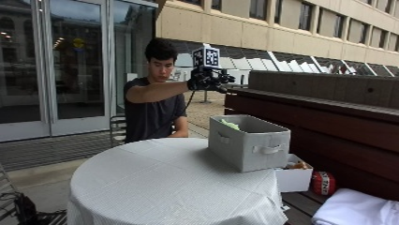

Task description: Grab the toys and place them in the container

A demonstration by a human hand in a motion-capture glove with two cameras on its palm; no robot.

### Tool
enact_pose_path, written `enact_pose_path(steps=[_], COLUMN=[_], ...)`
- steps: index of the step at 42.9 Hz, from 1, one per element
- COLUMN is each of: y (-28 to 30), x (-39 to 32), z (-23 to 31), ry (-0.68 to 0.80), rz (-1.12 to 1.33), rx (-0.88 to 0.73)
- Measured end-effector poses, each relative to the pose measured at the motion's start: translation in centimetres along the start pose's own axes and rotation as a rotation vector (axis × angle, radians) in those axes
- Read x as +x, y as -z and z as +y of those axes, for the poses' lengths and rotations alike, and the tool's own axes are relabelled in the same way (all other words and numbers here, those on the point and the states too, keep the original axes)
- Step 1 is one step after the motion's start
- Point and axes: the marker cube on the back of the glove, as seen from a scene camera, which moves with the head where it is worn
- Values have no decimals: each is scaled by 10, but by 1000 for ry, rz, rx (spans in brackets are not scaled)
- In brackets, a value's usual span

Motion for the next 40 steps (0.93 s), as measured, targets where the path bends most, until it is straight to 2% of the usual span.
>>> enact_pose_path(steps=[5, 20, 32, 36, 40], y=[1, -12, -32, -43, -55], x=[54, 197, 249, 255, 266], z=[25, 87, 130, 144, 147], ry=[-41, -129, -179, -269, -167], rz=[76, 82, 46, 55, 40], rx=[38, 1, -13, -66, -42])
